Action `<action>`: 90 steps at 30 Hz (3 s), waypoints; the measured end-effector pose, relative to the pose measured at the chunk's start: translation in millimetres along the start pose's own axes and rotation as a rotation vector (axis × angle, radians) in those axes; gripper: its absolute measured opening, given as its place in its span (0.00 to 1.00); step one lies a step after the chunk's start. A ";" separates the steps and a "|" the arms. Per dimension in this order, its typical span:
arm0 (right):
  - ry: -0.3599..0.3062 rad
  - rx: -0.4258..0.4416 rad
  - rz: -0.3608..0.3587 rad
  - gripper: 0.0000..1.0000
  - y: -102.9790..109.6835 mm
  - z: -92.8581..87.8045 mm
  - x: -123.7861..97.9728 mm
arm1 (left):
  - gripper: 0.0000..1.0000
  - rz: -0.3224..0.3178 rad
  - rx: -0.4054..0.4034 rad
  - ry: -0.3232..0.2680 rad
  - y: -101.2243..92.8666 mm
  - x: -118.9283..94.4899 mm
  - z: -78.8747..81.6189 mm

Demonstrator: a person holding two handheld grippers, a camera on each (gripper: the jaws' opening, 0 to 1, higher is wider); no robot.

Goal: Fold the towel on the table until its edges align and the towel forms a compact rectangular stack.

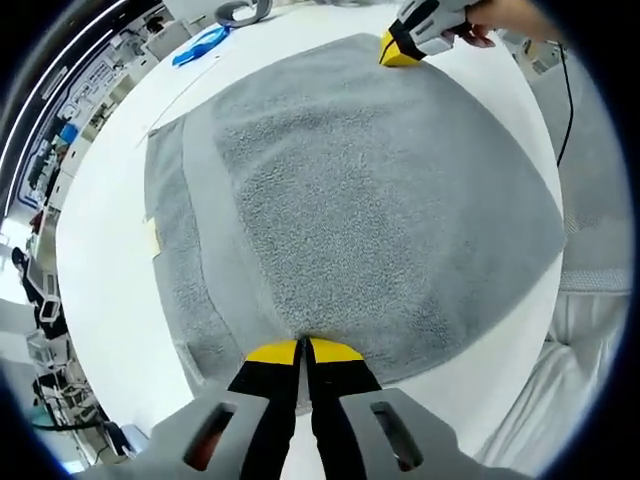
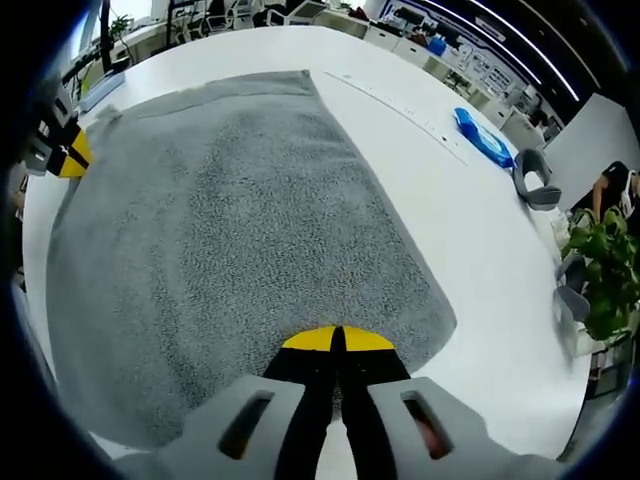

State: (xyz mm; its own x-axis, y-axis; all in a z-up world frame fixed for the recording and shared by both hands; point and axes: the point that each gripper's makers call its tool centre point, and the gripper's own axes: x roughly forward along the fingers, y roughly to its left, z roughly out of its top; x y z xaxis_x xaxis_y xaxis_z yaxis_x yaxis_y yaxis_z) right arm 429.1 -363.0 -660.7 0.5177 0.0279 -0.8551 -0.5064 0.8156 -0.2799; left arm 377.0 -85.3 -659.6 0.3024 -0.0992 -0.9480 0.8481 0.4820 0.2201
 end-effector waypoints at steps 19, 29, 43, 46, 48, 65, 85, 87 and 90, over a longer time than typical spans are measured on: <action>-0.022 0.095 0.007 0.00 8.2 -14.0 -10.2 | 0.03 0.005 0.022 0.018 17.0 5.8 6.2; -0.011 0.106 0.009 0.00 11.2 -18.0 -12.2 | 0.03 0.018 0.049 0.020 22.2 8.1 9.0; -0.035 0.151 0.011 0.00 15.7 -24.3 -17.2 | 0.03 0.023 0.074 0.042 28.5 10.5 12.0; -0.038 0.158 0.012 0.00 16.3 -25.6 -18.2 | 0.03 0.025 0.090 0.048 29.5 10.7 12.8; -0.040 0.165 0.013 0.00 16.9 -26.6 -18.6 | 0.03 0.023 0.098 0.047 30.8 11.0 13.4; -0.047 0.181 0.002 0.00 23.1 -32.5 -22.7 | 0.02 0.041 0.163 0.064 41.3 15.7 18.9; -0.061 0.197 -0.002 0.00 30.9 -37.9 -29.4 | 0.02 0.022 0.174 0.034 49.5 18.1 22.9; -0.063 0.200 -0.002 0.00 31.8 -38.4 -30.3 | 0.02 0.017 0.175 0.036 49.3 17.7 22.9; -0.063 0.203 -0.001 0.00 33.1 -39.2 -30.8 | 0.02 0.006 0.169 0.033 51.7 18.1 23.7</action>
State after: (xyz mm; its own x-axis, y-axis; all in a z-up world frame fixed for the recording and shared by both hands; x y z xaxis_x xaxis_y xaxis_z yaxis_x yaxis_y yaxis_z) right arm 369.4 -359.6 -660.7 0.5635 0.0575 -0.8241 -0.3593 0.9153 -0.1818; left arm 436.7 -82.8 -659.9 0.2954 -0.0666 -0.9531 0.9081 0.3294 0.2584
